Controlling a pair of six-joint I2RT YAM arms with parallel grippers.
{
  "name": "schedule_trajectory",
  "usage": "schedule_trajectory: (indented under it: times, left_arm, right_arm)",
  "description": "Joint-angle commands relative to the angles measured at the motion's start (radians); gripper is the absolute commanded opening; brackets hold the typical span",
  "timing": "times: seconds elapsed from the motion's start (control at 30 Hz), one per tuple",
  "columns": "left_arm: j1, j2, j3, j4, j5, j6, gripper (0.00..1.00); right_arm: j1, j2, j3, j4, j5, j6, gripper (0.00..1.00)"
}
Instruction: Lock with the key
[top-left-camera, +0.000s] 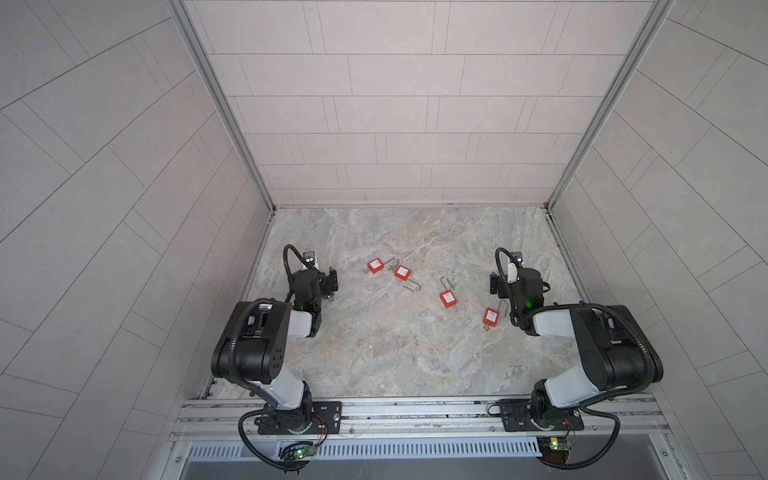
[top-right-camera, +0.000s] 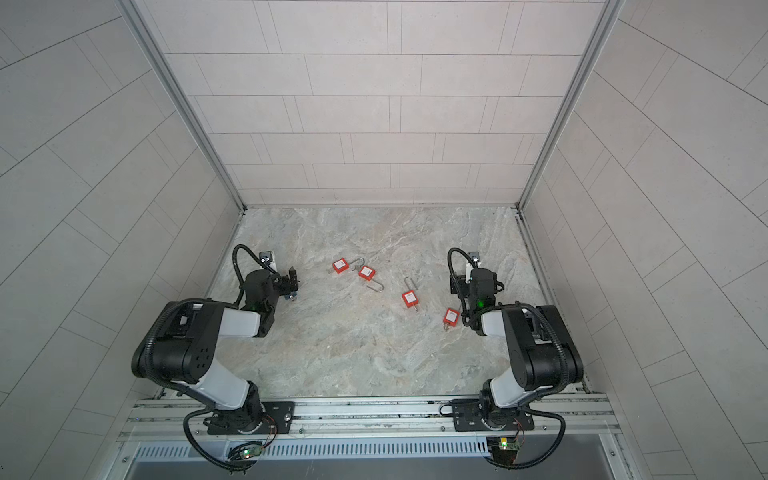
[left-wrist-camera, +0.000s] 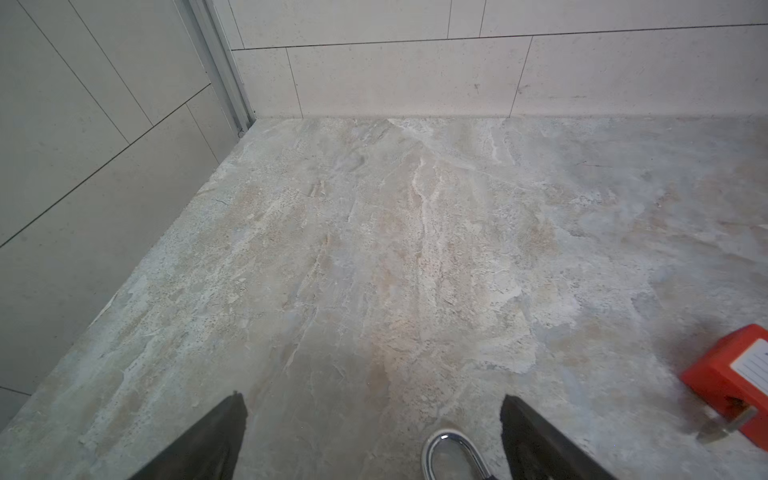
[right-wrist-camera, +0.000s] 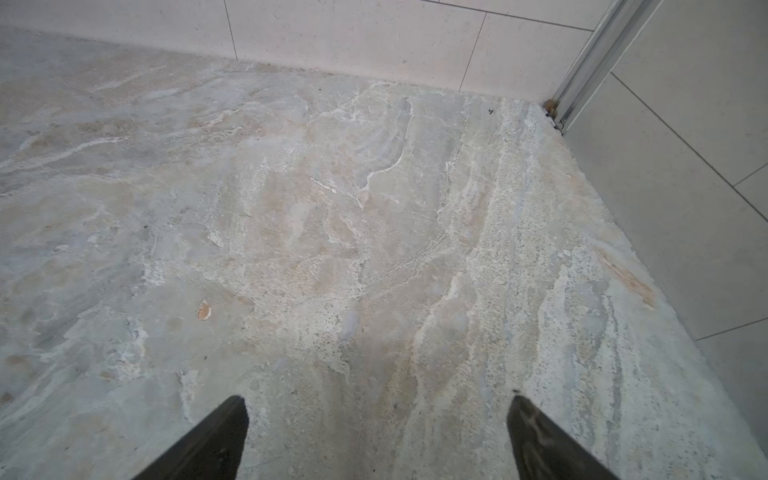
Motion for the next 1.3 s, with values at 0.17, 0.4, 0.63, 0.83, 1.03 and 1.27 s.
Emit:
schedule_trajectory:
  times: [0.17, 0.4, 0.63, 0.83, 1.03, 1.27]
  left_arm:
    - [-0.004, -0.013, 0.003, 0.011, 0.004, 0.002, 1.00]
    - [-0.003, -0.013, 0.005, 0.008, 0.005, -0.001, 1.00]
    - [-0.002, -0.012, 0.007, 0.006, 0.005, -0.001, 1.00]
    - [-0.002, -0.028, -0.014, 0.035, -0.046, -0.023, 1.00]
    - [-0.001, -0.172, -0.014, -0.078, -0.105, -0.040, 1.00]
    - [-0.004, -0.383, 0.212, -0.646, -0.079, -0.150, 1.00]
  right_arm:
    - [-0.003, -0.018, 0.010, 0.000, 0.009, 0.013, 0.99]
    - [-0.002, -0.014, 0.014, -0.004, 0.009, 0.016, 0.99]
    - [-0.003, -0.017, 0.011, -0.003, 0.009, 0.014, 0.99]
    - [-0.002, -0.070, 0.038, -0.079, 0.108, 0.056, 0.99]
    - [-0.001, -0.201, 0.179, -0.473, 0.138, 0.151, 0.98]
    - [0.074, -0.329, 0.377, -1.068, 0.227, 0.466, 0.87]
